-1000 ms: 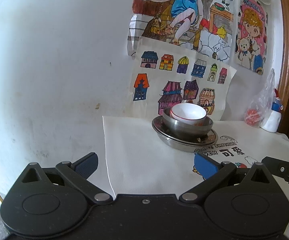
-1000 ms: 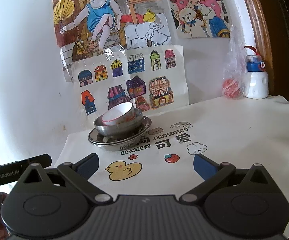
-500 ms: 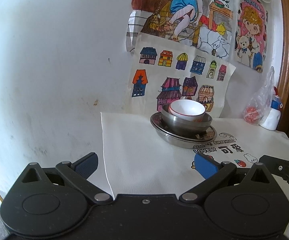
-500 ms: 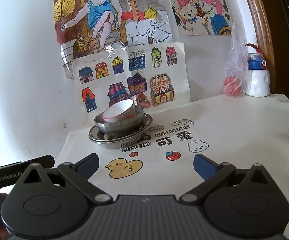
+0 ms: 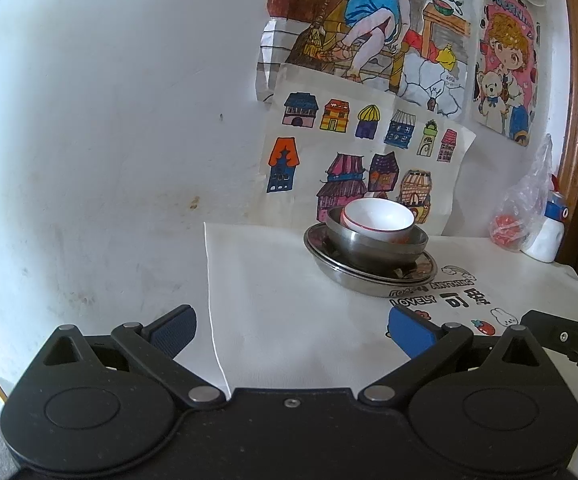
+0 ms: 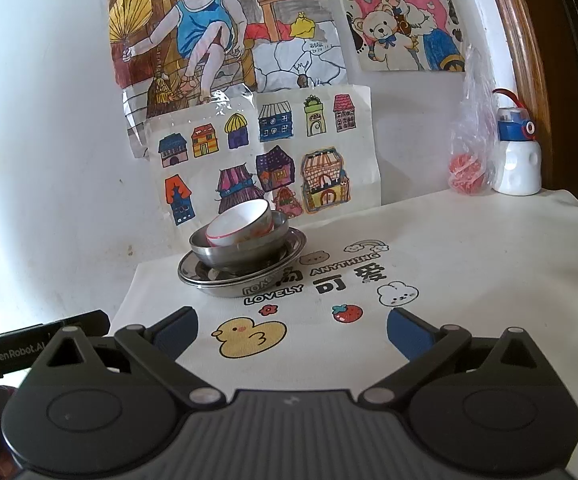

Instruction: Organize plates and bowls

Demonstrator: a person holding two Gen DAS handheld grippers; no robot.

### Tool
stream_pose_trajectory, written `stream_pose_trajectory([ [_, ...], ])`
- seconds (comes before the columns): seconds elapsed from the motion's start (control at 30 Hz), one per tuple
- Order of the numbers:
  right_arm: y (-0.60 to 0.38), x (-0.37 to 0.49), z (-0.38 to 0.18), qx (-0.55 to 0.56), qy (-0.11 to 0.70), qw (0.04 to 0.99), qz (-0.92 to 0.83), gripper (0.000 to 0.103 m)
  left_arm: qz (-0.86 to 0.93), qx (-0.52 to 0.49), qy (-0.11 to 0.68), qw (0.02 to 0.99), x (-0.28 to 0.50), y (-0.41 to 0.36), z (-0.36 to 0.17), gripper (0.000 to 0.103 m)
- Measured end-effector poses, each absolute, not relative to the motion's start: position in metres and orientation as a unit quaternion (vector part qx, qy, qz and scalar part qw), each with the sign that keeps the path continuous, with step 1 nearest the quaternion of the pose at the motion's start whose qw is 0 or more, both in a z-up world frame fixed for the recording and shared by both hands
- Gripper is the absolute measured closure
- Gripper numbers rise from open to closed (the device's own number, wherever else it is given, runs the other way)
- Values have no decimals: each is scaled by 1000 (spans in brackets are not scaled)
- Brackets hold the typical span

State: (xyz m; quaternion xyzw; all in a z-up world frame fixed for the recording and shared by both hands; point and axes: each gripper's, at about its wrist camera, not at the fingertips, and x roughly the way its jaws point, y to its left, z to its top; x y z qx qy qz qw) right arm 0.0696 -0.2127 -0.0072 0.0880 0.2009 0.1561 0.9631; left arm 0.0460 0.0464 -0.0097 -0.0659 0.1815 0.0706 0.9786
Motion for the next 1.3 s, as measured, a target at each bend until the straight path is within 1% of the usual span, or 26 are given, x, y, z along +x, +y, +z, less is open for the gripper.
stream_pose_trajectory([
  [0.3,-212,71,-6,87,201,963,159,0,67,-65,181,979,47,46,-10,1],
  [0.57,-212,71,-7,89,202,962,160,0,80,-55,201,975,50,43,-11,1],
  [1.3,-211,70,-12,90,207,962,157,0,92,-44,203,974,51,43,-13,1],
])
